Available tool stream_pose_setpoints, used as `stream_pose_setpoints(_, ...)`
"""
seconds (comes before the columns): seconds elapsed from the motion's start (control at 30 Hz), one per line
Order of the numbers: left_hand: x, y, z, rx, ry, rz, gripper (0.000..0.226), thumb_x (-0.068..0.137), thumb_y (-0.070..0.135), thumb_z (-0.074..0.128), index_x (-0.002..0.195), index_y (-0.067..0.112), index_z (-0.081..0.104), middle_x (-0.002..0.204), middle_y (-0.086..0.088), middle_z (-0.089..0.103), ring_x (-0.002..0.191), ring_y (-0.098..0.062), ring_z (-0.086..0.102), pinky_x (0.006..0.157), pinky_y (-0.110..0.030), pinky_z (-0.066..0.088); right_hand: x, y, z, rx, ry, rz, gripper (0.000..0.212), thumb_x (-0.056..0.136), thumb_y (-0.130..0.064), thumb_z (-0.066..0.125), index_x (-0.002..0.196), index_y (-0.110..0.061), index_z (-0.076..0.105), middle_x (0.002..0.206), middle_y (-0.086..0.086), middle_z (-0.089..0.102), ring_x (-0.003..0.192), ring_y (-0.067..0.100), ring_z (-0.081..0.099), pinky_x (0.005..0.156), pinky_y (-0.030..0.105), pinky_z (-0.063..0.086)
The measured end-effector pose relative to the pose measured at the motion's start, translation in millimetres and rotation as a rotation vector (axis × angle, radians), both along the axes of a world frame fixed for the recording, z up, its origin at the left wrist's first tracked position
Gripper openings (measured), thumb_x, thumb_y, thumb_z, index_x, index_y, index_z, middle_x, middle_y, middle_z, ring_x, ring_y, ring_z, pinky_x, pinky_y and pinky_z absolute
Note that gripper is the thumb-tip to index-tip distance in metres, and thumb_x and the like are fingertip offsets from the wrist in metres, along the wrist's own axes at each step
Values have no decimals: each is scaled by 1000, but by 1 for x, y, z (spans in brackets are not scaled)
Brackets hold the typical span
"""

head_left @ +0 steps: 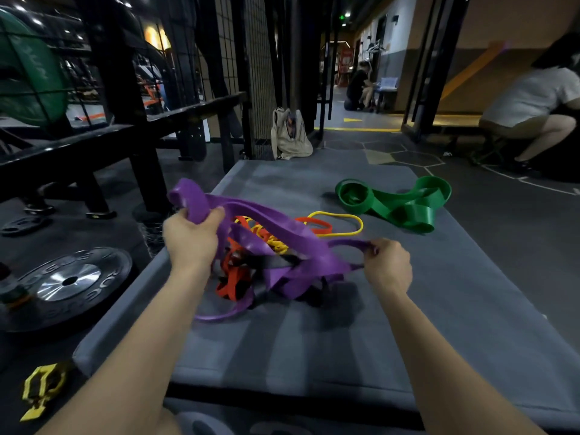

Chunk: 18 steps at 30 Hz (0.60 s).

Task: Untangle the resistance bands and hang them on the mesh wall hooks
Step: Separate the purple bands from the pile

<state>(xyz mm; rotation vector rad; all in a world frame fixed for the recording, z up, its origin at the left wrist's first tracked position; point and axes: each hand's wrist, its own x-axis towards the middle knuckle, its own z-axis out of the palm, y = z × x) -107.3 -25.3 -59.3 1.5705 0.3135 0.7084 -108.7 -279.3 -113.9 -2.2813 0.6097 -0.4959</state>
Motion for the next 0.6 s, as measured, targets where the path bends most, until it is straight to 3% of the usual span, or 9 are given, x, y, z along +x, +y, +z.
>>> stream_pose_setpoints(0.1, 6, 12, -9, -113, 8, 24, 20, 79, 15, 72, 64, 15, 58, 61, 1, 54, 62, -17, 51, 62, -30, 43, -1, -1, -7, -18, 69, 8, 23, 87, -17, 48, 96, -21, 69, 102, 18, 64, 93, 41, 58, 73, 36, 44)
stream_pose_setpoints(0.17, 9, 10, -17, -134, 33, 30, 14, 77, 18, 73, 71, 11, 63, 62, 1, 56, 67, -18, 54, 66, -33, 46, -3, 7, -7, -85, 50, 56, 26, 88, -15, 48, 104, -20, 68, 108, 16, 62, 102, 39, 55, 76, 36, 43)
stream_pose_setpoints(0.27, 9, 2, -23, -140, 44, -7, 14, 76, 20, 74, 70, 13, 64, 62, 3, 58, 67, -17, 55, 70, -34, 48, 2, 23, -3, -243, 27, 246, 33, 84, -12, 53, 115, -14, 62, 119, 14, 54, 114, 36, 42, 91, 34, 35)
stream_pose_setpoints(0.37, 5, -4, -20, -147, 6, -80, 15, 77, 19, 74, 66, 20, 64, 65, 1, 62, 63, -17, 57, 69, -33, 49, 7, 40, 5, -294, -16, 509, 55, 68, -20, 53, 122, -12, 53, 114, 11, 57, 112, 34, 44, 93, 29, 28)
stream_pose_setpoints(0.47, -2, -8, -15, -157, -22, -167, 10, 80, 19, 72, 71, 21, 67, 68, 3, 67, 71, -20, 64, 74, -30, 51, 4, 48, 9, -75, 14, 607, 74, 70, -21, 63, 137, -16, 33, 118, 1, 53, 114, 25, 36, 94, 25, 27)
stream_pose_setpoints(0.53, -5, -8, -13, -167, -53, -215, 10, 82, 16, 71, 73, 20, 67, 62, 9, 68, 70, -17, 64, 73, -29, 52, 8, 46, 5, 67, 46, 637, 69, 69, -31, 68, 132, -23, 40, 117, -6, 53, 109, 16, 36, 99, 25, 23)
stream_pose_setpoints(0.6, -5, -5, -16, -156, -48, -247, 11, 82, 16, 70, 72, 20, 67, 58, 12, 67, 68, -16, 64, 71, -29, 52, 10, 47, 3, 132, 9, 662, 68, 62, -54, 75, 121, -35, 49, 120, -6, 55, 115, 17, 44, 111, 37, 26)
